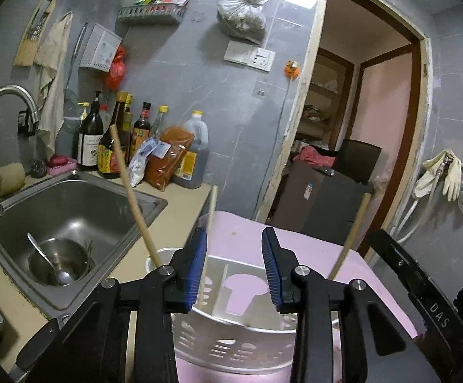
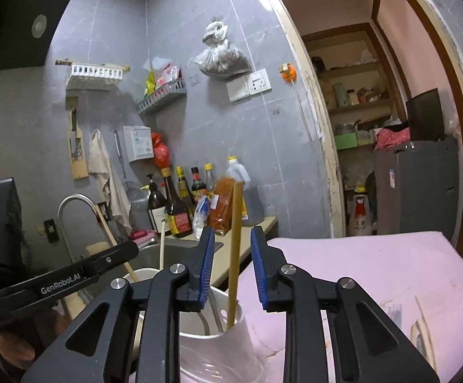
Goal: Organize utensils
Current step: 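Open both tools to drop the chopsticks into the holder, then move both tools back down to the fork and chopsticks on the tablecloth, then grasp the metal fork with the left tool while the right grasps a wooden chopstick, then lift the fork and chopstick and carry them over the white holder, then open the left tool to drop the fork while the right drops the chopstick, then move both tools back down to the remaining chopsticks and spoons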
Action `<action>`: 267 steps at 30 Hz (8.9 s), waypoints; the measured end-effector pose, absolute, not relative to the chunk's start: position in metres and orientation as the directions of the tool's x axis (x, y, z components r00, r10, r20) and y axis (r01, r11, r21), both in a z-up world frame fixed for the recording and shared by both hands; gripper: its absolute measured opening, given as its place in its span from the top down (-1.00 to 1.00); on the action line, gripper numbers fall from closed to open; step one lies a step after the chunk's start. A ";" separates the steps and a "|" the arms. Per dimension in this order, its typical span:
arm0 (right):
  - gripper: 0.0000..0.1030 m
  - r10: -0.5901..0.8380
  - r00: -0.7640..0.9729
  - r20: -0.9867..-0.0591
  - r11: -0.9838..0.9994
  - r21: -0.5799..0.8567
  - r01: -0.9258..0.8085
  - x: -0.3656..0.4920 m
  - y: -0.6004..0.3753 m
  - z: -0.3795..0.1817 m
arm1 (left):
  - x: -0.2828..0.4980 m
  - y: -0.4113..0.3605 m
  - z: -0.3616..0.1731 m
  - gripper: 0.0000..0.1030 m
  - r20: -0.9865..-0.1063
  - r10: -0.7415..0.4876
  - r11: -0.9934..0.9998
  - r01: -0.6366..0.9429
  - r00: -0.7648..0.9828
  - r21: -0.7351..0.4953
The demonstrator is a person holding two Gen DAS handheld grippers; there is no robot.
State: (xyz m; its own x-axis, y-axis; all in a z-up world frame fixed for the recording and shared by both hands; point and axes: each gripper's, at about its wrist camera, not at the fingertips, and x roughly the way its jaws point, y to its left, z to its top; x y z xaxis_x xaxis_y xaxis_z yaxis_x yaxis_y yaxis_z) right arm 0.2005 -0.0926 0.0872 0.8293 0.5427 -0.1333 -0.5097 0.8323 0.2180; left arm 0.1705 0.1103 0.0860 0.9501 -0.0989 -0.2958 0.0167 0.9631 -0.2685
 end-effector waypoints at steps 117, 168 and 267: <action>0.88 0.273 0.541 -0.795 0.957 0.168 -0.237 0.310 -0.292 -0.025 | 0.358 -0.106 -0.032 0.80 -0.730 -0.527 0.847 0.336 0.436 -0.411; 0.94 0.317 0.948 0.021 0.923 0.224 -0.314 0.179 -0.215 0.084 | 0.183 -0.042 0.089 1.00 -0.317 -0.292 0.957 0.277 0.903 -0.093; 0.54 0.514 0.855 -0.065 0.852 0.152 -0.501 0.183 -0.106 0.106 | 0.163 0.108 0.119 0.13 -0.236 -0.123 0.973 0.070 0.964 -0.222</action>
State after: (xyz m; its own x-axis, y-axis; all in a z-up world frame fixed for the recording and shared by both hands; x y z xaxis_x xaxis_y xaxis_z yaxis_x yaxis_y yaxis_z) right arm 0.1827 -0.1056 0.1057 0.8554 0.5140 -0.0645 -0.5007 0.8522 0.1519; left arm 0.1628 0.1079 0.1187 0.9640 -0.1230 -0.2357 0.0699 0.9726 -0.2217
